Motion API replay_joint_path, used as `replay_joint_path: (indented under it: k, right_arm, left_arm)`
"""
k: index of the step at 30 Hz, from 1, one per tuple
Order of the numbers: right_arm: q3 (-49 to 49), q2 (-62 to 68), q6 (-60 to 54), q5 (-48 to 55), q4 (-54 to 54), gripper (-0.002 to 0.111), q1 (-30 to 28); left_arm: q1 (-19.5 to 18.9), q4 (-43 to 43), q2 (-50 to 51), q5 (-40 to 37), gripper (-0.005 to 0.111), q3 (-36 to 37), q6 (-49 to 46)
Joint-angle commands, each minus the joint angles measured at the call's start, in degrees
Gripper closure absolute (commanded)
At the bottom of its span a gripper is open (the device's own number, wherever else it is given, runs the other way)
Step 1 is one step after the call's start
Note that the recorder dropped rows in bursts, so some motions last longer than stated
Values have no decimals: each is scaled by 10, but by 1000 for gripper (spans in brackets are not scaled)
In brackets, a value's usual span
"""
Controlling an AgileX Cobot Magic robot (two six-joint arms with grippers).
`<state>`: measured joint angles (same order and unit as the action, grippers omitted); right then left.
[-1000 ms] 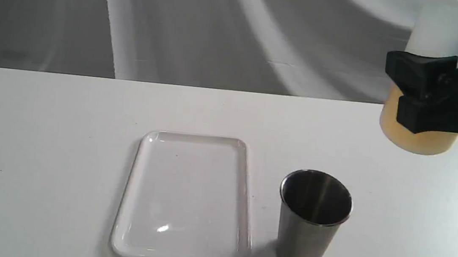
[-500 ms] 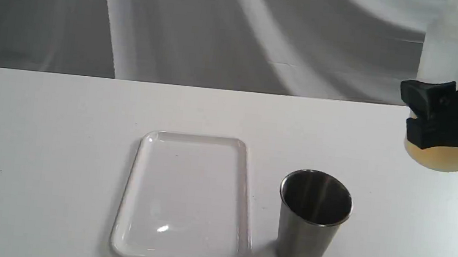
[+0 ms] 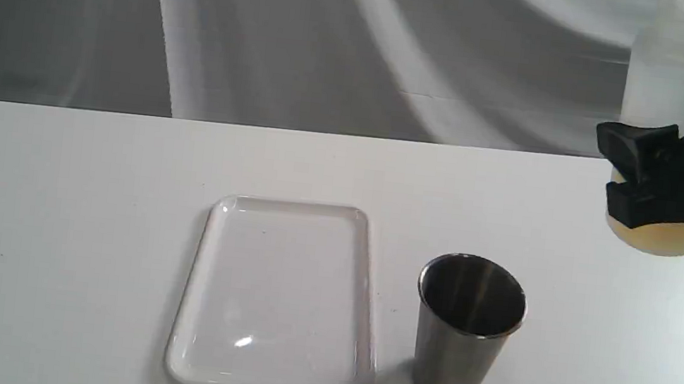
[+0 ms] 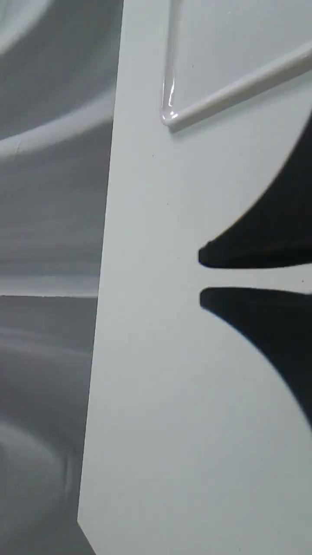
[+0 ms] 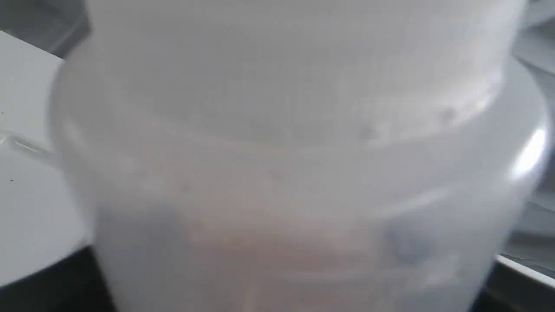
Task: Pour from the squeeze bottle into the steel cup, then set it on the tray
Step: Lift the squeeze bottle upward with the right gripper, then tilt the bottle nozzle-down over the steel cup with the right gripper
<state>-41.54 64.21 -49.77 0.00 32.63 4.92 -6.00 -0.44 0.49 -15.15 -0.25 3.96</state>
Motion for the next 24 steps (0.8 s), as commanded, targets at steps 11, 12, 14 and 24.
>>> replay_joint_path:
  k: [11, 12, 14, 24]
  right_arm:
    - [-6, -5, 279, -23, -338, 108, -4]
    - [-6, -5, 280, -22, -351, 108, -3]
    - [-6, -5, 342, -19, -445, 108, -3]
    - [-36, -4, 919, 71, -1031, 108, 30]
  left_arm:
    - [3, -2, 1, -1, 98, 3, 1]
    - [3, -2, 1, -1, 98, 3, 1]
    - [3, -2, 1, -1, 98, 3, 1]
    - [3, -2, 1, -1, 98, 3, 1]
